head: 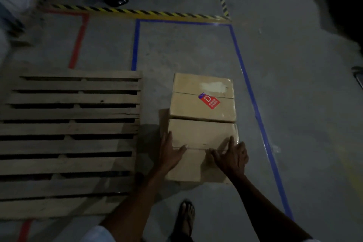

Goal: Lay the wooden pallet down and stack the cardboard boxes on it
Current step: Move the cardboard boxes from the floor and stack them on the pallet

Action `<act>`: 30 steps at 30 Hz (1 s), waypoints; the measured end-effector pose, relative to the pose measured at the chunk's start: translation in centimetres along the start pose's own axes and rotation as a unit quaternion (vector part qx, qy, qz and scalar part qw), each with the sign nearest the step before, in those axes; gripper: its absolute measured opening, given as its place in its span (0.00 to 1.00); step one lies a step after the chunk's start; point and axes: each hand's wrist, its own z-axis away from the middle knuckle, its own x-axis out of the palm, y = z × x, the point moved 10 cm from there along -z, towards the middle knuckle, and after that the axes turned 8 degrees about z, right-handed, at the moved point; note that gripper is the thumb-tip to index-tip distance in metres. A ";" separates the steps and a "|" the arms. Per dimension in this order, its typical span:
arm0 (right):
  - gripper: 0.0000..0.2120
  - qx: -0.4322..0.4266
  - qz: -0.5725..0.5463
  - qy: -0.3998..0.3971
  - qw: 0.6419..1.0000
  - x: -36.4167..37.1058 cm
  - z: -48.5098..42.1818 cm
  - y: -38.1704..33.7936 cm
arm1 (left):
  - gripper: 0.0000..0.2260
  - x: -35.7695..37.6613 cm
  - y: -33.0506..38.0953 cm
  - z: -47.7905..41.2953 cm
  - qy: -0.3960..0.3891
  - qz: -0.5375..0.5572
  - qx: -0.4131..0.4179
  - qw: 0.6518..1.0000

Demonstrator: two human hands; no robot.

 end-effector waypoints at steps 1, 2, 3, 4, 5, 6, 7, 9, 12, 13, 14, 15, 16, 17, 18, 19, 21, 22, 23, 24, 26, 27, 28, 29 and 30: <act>0.51 -0.001 0.005 -0.008 1.000 0.6 -0.1 0.5 | 0.43 0.2 0.1 -0.6 -0.002 -0.039 0.015 0.999; 0.51 -0.009 0.011 -0.017 1.000 1.3 -0.2 0.7 | 0.44 0.3 0.5 -1.2 -0.006 -0.096 0.040 0.995; 0.50 -0.018 0.016 -0.020 0.999 1.7 -0.1 0.5 | 0.44 0.2 1.1 -1.7 -0.012 -0.160 0.071 0.985; 0.49 -0.026 0.017 -0.018 0.999 1.9 -0.1 0.2 | 0.44 0.3 1.9 -2.2 -0.020 -0.218 0.103 0.970; 0.48 -0.030 0.017 -0.012 0.999 1.9 0.0 -0.1 | 0.44 0.4 2.6 -2.7 -0.032 -0.261 0.129 0.956; 0.47 -0.031 0.017 -0.008 0.999 2.0 0.2 -0.5 | 0.45 0.4 3.0 -3.1 -0.046 -0.287 0.146 0.946; 0.45 -0.030 0.017 -0.005 0.999 2.2 0.6 -0.8 | 0.46 0.5 3.2 -3.6 -0.058 -0.301 0.154 0.939; 0.42 -0.022 0.014 0.005 1.000 2.8 1.9 -1.2 | 0.48 0.7 2.9 -4.8 -0.083 -0.317 0.159 0.931; 0.39 0.031 -0.024 0.038 0.999 4.3 5.1 -1.6 | 0.53 0.7 3.1 -6.1 -0.110 -0.311 0.170 0.929; 0.39 0.065 -0.047 0.051 0.995 4.7 6.4 -1.8 | 0.54 0.4 3.3 -6.4 -0.111 -0.303 0.174 0.930; 0.39 0.113 -0.075 0.061 0.989 5.5 8.0 -1.8 | 0.55 0.3 3.5 -6.6 -0.114 -0.293 0.182 0.932; 0.40 0.167 -0.106 0.061 0.978 6.6 9.6 -1.7 | 0.57 0.2 3.5 -6.9 -0.117 -0.279 0.187 0.935; 0.41 0.221 -0.145 0.049 0.963 7.8 11.3 -1.8 | 0.58 0.1 3.4 -6.9 -0.116 -0.261 0.191 0.939; 0.44 0.269 -0.188 0.033 0.944 9.1 13.0 -2.1 | 0.58 0.0 3.2 -6.9 -0.116 -0.240 0.193 0.944; 0.46 0.297 -0.234 0.019 0.926 10.6 14.0 -2.7 | 0.59 -0.1 3.1 -7.0 -0.115 -0.221 0.197 0.948; 0.48 0.300 -0.281 0.010 0.912 12.0 14.7 -3.9 | 0.59 -0.1 2.8 -7.0 -0.118 -0.203 0.200 0.951; 0.51 0.266 -0.359 0.007 0.894 13.9 15.5 -6.9 | 0.59 -0.4 2.4 -6.8 -0.132 -0.175 0.205 0.954; 0.51 0.269 -0.381 0.010 0.884 14.4 15.9 -7.8 | 0.57 -0.6 2.3 -6.6 -0.139 -0.166 0.208 0.954; 0.51 0.284 -0.396 0.016 0.873 14.3 16.3 -8.1 | 0.54 -0.9 2.6 -6.2 -0.144 -0.156 0.213 0.954; 0.51 0.300 -0.407 0.023 0.862 13.7 17.1 -8.3 | 0.51 -1.5 3.0 -5.6 -0.150 -0.147 0.224 0.952; 0.47 0.311 -0.419 0.048 0.852 11.0 18.5 -8.2 | 0.45 -2.9 4.4 -3.8 -0.158 -0.119 0.256 0.946; 0.44 0.317 -0.427 0.060 0.845 9.6 19.0 -7.6 | 0.42 -3.6 5.3 -2.8 -0.162 -0.103 0.270 0.944; 0.42 0.322 -0.436 0.071 0.838 8.4 19.5 -6.9 | 0.40 -4.2 6.1 -1.8 -0.166 -0.085 0.277 0.943; 0.40 0.325 -0.444 0.080 0.831 6.9 20.2 -6.2 | 0.38 -4.9 7.0 -0.6 -0.171 -0.062 0.281 0.942; 0.38 0.322 -0.449 0.093 0.828 5.3 20.9 -5.4 | 0.36 -5.6 7.9 0.7 -0.174 -0.038 0.285 0.942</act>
